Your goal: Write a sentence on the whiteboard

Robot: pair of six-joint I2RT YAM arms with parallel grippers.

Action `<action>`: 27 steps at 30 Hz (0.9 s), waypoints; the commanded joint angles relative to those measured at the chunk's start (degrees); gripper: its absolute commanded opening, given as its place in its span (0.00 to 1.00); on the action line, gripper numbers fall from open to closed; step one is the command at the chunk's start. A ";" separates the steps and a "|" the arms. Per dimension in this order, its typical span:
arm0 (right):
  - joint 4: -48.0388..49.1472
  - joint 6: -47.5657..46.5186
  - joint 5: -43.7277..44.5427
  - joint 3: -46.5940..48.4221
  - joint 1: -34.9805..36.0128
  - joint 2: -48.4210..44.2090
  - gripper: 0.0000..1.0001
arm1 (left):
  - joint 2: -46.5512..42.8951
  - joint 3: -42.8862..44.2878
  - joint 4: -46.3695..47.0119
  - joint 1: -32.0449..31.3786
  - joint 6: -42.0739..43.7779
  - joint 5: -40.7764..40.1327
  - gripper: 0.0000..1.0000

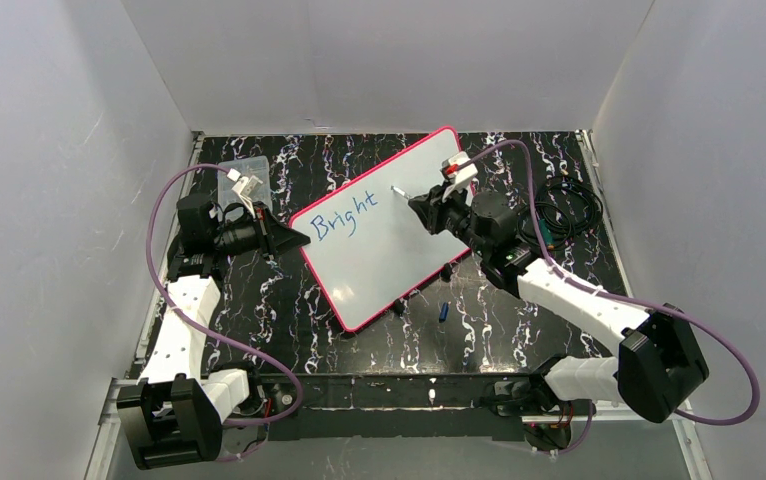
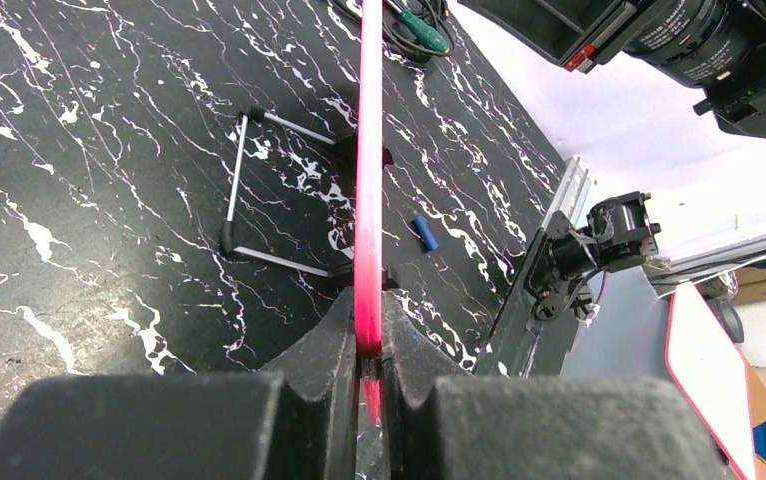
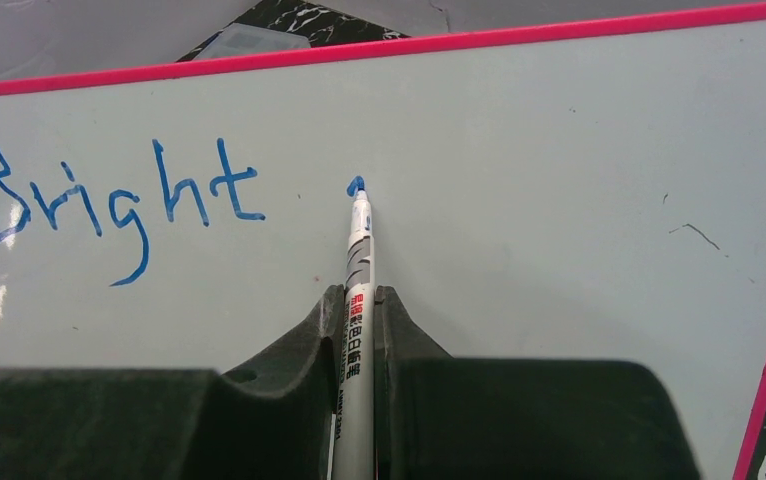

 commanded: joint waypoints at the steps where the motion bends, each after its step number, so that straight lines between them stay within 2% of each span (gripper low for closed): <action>1: 1.30 1.51 0.18 -1.48 -0.18 -1.69 0.01 | -1.85 0.49 2.49 0.21 1.23 1.56 0.00; 12: 2.69 2.67 0.55 -2.59 -0.14 -2.62 0.01 | -1.72 0.49 2.53 0.29 1.16 1.56 0.00; 27: 7.30 2.15 3.40 0.80 -0.22 1.60 0.01 | -1.85 0.43 2.56 0.23 1.23 1.73 0.00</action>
